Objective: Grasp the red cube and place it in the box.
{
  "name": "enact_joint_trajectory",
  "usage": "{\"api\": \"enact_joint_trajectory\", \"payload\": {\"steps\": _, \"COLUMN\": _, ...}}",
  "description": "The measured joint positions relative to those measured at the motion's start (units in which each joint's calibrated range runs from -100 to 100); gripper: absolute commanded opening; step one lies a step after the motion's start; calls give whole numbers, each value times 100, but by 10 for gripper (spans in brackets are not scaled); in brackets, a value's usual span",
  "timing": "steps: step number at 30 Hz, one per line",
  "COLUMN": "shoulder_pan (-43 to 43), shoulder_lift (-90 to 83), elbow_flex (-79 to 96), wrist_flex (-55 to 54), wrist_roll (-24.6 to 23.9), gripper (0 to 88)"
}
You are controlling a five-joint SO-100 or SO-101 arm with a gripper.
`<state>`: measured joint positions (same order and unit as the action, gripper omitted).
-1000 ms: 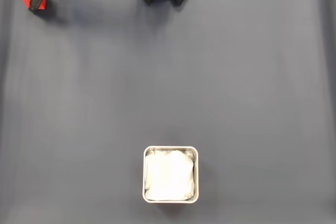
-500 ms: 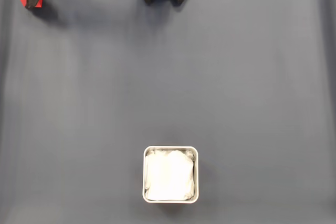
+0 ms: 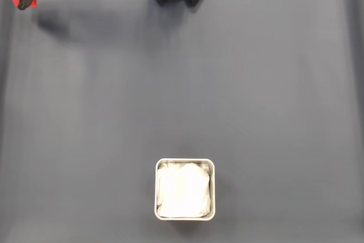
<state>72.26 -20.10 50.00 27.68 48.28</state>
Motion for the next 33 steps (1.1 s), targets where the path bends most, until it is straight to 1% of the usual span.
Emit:
{"api": "enact_joint_trajectory", "payload": {"steps": 8, "shoulder_pan": -401, "shoulder_lift": -217, "elbow_flex": -371, "wrist_flex": 453, "wrist_roll": 0, "gripper": 86}}
{"api": "enact_joint_trajectory", "payload": {"steps": 12, "shoulder_pan": -779, "shoulder_lift": -243, "elbow_flex": -823, "wrist_flex": 780, "wrist_roll": -24, "gripper": 86}}
{"api": "enact_joint_trajectory", "payload": {"steps": 24, "shoulder_pan": -1588, "shoulder_lift": -234, "elbow_flex": -1745, "wrist_flex": 1177, "wrist_roll": -10, "gripper": 84}}
{"api": "enact_joint_trajectory", "payload": {"steps": 33, "shoulder_pan": -2352, "shoulder_lift": -182, "elbow_flex": -2134, "wrist_flex": 1185, "wrist_roll": 0, "gripper": 84}}
